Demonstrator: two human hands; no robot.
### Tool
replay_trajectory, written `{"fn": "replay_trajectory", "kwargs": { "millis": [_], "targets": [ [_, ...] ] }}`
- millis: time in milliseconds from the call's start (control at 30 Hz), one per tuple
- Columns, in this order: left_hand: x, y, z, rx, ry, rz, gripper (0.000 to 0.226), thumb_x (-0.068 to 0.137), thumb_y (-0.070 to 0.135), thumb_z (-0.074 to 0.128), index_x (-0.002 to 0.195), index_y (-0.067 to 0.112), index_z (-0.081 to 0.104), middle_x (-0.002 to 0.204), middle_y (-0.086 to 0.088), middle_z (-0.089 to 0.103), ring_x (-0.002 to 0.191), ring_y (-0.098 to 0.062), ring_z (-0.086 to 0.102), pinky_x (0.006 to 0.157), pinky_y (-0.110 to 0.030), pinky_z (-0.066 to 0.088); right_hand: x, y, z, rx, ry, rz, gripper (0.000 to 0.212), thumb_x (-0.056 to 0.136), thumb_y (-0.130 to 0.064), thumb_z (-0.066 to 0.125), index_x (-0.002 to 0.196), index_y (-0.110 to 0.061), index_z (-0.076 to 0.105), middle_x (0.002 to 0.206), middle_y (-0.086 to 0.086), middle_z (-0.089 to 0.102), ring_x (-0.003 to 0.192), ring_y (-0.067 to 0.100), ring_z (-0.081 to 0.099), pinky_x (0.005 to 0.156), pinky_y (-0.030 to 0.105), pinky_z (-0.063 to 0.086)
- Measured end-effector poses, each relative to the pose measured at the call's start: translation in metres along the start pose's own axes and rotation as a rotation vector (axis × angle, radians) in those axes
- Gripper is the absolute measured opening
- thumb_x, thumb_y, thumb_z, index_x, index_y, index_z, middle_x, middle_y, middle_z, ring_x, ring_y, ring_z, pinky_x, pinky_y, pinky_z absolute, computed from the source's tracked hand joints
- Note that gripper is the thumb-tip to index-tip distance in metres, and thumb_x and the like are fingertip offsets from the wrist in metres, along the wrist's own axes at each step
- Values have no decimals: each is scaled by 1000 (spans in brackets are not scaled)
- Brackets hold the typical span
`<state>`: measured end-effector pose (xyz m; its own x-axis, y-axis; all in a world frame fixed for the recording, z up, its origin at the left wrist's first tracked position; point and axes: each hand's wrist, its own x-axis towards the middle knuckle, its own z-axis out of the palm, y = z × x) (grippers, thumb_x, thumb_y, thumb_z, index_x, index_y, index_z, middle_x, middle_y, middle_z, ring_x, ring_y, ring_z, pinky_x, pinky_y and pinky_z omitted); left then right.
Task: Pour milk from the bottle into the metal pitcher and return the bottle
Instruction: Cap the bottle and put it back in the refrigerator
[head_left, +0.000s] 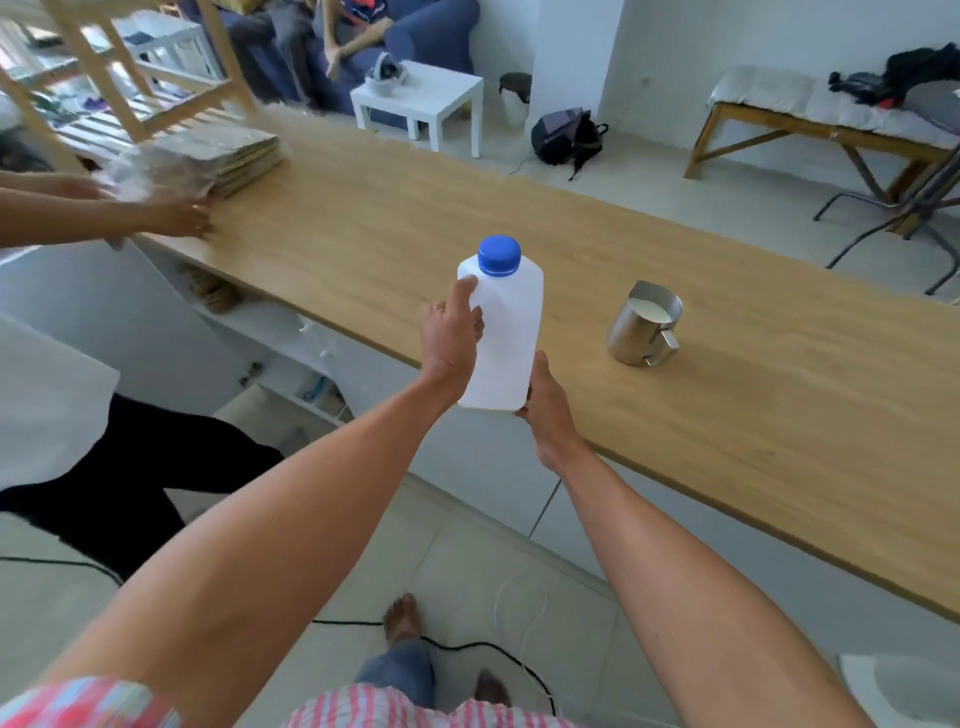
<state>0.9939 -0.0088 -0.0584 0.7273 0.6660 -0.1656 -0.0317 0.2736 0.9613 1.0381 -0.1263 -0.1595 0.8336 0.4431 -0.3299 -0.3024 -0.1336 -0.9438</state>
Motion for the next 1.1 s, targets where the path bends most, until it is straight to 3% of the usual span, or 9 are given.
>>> {"fn": "replay_trajectory", "kwargs": {
  "millis": [133, 267, 467, 567, 700, 800, 900, 1000, 1100],
  "targets": [
    [-16, 10, -56, -24, 146, 53, 47, 93, 32, 56, 77, 14, 16, 75, -12, 15, 66, -23, 17, 56, -30, 20, -13, 6, 49, -51, -138, -26, 48, 108, -58, 27, 127, -35, 64, 121, -15, 71, 110, 5, 65, 94, 30, 49],
    [-37, 24, -122, -49, 295, 127, 44, 91, 31, 55, 71, 18, 18, 68, -8, 16, 57, -17, 19, 53, -28, 21, -33, 8, 111, -114, -302, -78, 41, 105, -60, 34, 121, -42, 67, 121, -15, 71, 114, 9, 66, 104, 44, 51],
    [-93, 48, -244, -72, 556, 211, 39, 83, 40, 57, 63, 17, 32, 60, -3, 28, 53, -15, 25, 52, -29, 24, -84, 19, 223, -205, -504, -86, 37, 103, -57, 39, 108, -38, 71, 111, -10, 74, 105, 13, 69, 100, 43, 54],
    [-136, 59, -309, -87, 678, 246, 40, 87, 41, 57, 61, 19, 35, 60, 1, 28, 57, -16, 24, 55, -31, 23, -124, 28, 287, -261, -596, -92, 40, 105, -55, 40, 91, -33, 71, 99, -6, 74, 94, 15, 67, 91, 41, 54],
    [-204, 75, -390, -160, 831, 289, 45, 96, 27, 57, 62, 25, 29, 59, 4, 24, 57, -16, 20, 55, -31, 20, -190, 51, 365, -302, -760, -85, 51, 101, -63, 39, 103, -26, 75, 106, 0, 76, 99, 17, 70, 87, 39, 56],
    [-259, 82, -445, -156, 947, 334, 50, 98, 24, 56, 56, 27, 29, 53, 7, 27, 51, -12, 23, 51, -28, 22, -241, 70, 419, -338, -874, -65, 53, 98, -59, 42, 98, -16, 73, 97, 2, 76, 91, 19, 67, 86, 41, 55],
    [-320, 87, -496, -110, 1102, 368, 51, 98, 28, 55, 55, 26, 29, 53, 6, 29, 50, -12, 25, 50, -27, 25, -299, 88, 469, -357, -1038, -65, 47, 94, -63, 42, 84, -30, 73, 92, -5, 76, 91, 20, 67, 87, 41, 54],
    [-373, 90, -532, -81, 1216, 401, 51, 100, 31, 53, 55, 25, 29, 52, 6, 30, 49, -10, 27, 51, -26, 26, -351, 99, 506, -374, -1169, -83, 48, 96, -64, 38, 93, -33, 74, 98, -6, 75, 92, 17, 67, 84, 39, 54],
    [-426, 94, -562, -78, 1357, 420, 60, 101, 31, 53, 44, 30, 31, 49, 8, 31, 46, -9, 28, 49, -25, 26, -407, 108, 537, -398, -1314, -92, 47, 102, -61, 33, 105, -36, 73, 110, -4, 75, 103, 19, 69, 93, 47, 57]
  ]
}}
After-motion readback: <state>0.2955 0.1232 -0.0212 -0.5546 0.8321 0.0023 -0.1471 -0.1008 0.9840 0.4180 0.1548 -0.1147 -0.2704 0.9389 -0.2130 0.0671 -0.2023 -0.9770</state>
